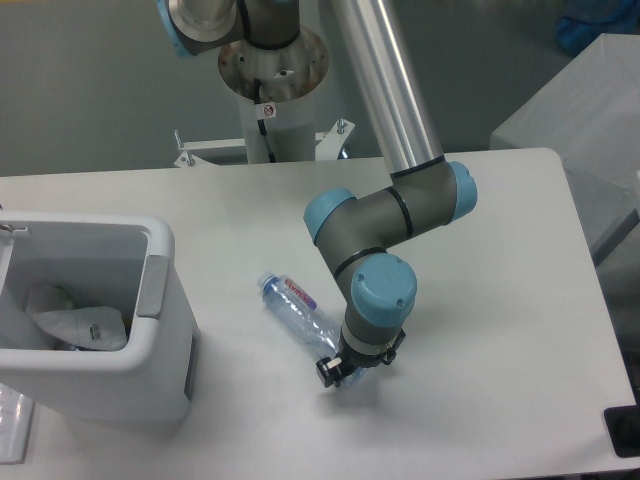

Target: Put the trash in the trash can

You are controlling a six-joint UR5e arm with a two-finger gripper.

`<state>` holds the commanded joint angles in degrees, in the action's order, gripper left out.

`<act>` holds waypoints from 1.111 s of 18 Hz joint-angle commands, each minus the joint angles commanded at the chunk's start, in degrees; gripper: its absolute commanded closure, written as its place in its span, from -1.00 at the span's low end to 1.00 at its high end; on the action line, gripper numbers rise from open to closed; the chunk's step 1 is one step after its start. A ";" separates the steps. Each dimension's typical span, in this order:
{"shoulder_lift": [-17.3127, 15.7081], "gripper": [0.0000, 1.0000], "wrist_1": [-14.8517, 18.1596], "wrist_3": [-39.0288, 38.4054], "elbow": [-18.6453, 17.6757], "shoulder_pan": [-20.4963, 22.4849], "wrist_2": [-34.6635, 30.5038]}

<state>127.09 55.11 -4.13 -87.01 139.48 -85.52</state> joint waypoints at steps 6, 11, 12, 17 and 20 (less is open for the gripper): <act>-0.09 -0.39 0.00 0.09 -0.09 0.00 0.00; -0.09 -0.34 0.00 0.18 -0.18 0.00 0.09; -0.09 -0.34 0.00 0.18 -0.09 0.00 0.09; -0.53 -0.34 0.00 0.18 0.17 0.00 0.09; -0.70 -0.34 0.00 0.18 0.44 -0.09 0.09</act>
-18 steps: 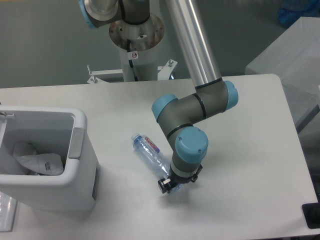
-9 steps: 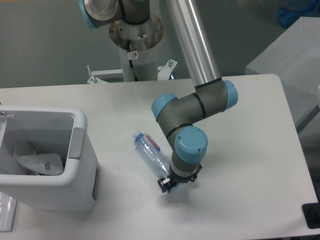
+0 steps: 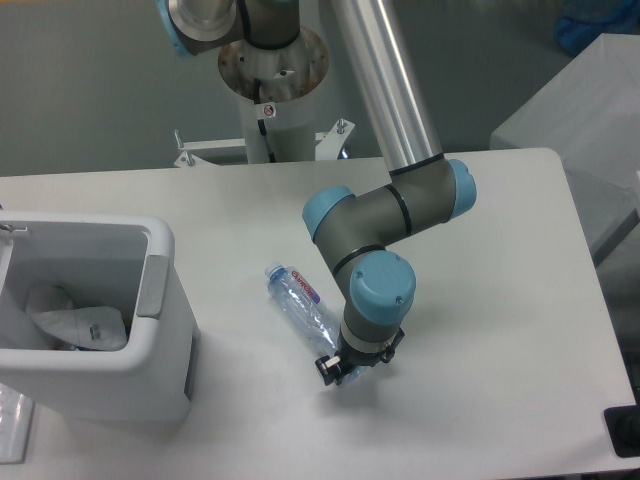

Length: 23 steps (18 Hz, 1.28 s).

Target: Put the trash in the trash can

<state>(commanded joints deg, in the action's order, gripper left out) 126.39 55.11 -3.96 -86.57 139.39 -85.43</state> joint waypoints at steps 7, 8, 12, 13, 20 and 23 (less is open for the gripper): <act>-3.15 -0.25 0.00 1.05 0.70 0.00 -0.09; -4.38 -0.25 -0.09 2.19 1.49 0.09 0.00; -7.29 -0.25 -0.79 4.30 6.58 0.35 0.35; -7.90 -0.25 -0.96 5.18 7.38 0.35 0.35; -14.40 -0.25 -11.49 5.54 9.58 0.00 1.14; -17.74 -0.25 -13.71 5.10 10.63 -0.17 3.50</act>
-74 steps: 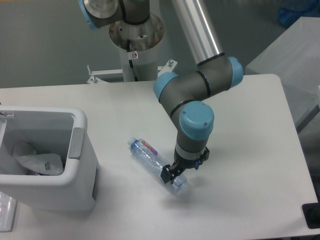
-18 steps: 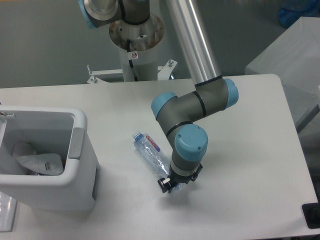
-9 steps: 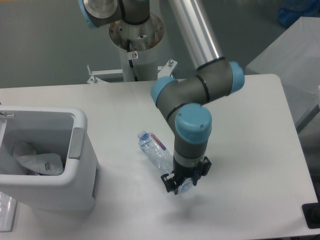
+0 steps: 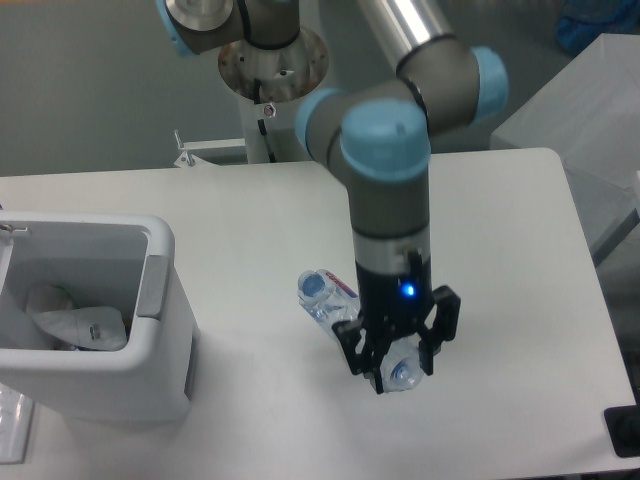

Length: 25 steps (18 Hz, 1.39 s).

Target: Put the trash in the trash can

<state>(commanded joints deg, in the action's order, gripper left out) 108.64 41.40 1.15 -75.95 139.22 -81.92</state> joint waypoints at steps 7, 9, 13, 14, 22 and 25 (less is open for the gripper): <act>-7.30 -0.25 -0.44 -1.85 2.56 -2.54 2.03; -9.23 -0.25 -0.44 -1.85 2.04 -5.09 2.03; -11.79 -0.25 -0.53 -2.99 1.94 -8.96 2.56; -11.61 -0.25 -0.53 -3.08 2.12 -9.40 2.73; -10.30 -0.25 -0.62 -2.64 -0.07 -16.69 2.74; -8.46 -0.25 -0.70 -2.55 0.01 -18.36 2.74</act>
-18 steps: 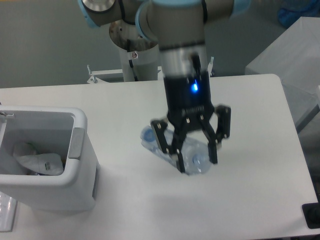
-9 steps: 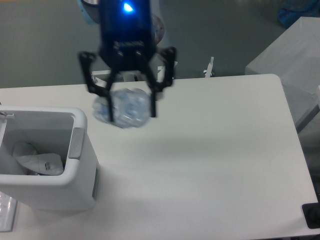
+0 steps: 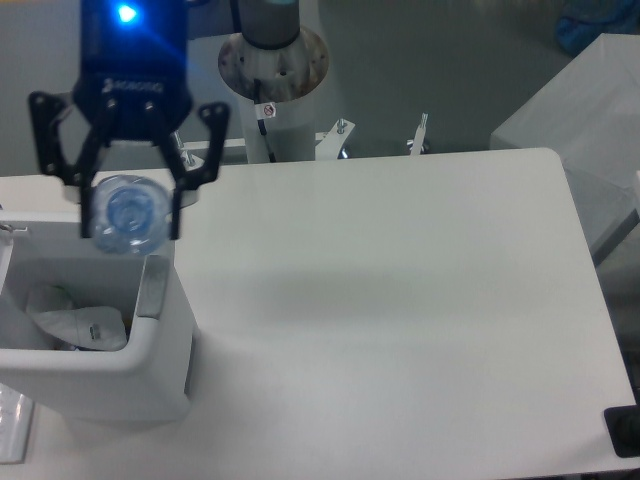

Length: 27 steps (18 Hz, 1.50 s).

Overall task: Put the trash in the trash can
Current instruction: 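Lift the bottle and carry it over the trash bin, then lower the bottle into the bin and open the gripper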

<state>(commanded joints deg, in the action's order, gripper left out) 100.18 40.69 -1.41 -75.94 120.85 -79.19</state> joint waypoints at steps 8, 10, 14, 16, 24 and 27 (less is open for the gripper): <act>4.05 -0.25 -0.09 0.00 1.41 -2.20 -0.09; 4.40 -0.25 -0.09 0.00 0.97 -2.47 -0.09; 4.93 -0.26 -0.09 -0.09 1.06 -2.73 -0.17; 5.02 -0.37 -0.09 0.00 0.88 -2.82 -0.26; 3.61 -1.00 -0.09 0.00 -0.96 -2.91 0.00; 3.79 -1.00 0.09 3.32 -0.61 -2.29 -0.52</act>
<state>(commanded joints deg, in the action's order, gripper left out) 103.97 40.78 1.91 -76.55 118.56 -79.71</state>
